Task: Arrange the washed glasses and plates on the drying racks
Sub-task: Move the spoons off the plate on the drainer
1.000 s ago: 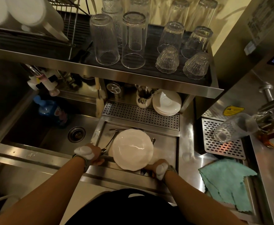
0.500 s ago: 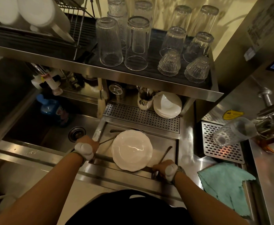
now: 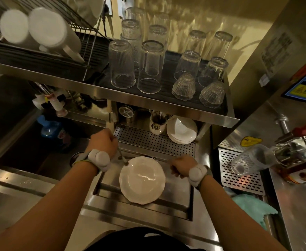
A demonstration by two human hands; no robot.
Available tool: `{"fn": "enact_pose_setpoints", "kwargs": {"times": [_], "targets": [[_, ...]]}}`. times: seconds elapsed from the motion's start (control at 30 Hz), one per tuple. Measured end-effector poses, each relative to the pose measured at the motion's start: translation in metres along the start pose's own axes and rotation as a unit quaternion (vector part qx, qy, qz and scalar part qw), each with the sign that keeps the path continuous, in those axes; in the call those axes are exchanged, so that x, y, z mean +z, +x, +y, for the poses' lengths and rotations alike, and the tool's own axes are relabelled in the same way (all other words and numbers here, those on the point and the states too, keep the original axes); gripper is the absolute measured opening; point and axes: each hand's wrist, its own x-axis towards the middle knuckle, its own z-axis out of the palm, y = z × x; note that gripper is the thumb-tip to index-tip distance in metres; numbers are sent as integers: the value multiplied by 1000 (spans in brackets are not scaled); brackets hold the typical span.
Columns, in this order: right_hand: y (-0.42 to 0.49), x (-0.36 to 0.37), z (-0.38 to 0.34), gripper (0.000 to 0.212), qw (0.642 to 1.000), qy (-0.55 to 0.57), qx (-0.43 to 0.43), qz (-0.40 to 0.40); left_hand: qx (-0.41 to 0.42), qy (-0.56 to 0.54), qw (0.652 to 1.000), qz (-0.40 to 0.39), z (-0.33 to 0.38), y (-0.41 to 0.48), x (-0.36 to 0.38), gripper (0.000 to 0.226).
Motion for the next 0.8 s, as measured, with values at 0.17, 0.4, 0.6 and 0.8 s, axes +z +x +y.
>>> {"fn": "enact_pose_setpoints", "kwargs": {"times": [0.17, 0.4, 0.6, 0.8], "targets": [[-7, -35, -44, 35, 990, 75, -100, 64, 30, -85, 996, 25, 24, 0, 3, 7], [17, -35, -80, 47, 973, 130, -151, 116, 51, -179, 982, 38, 40, 3, 1, 10], [55, -14, -97, 36, 943, 322, -28, 78, 50, -236, 969, 50, 45, 5, -2, 9], [72, -11, -93, 30, 918, 394, -3, 54, 53, -261, 963, 45, 41, 7, -1, 10]]}}
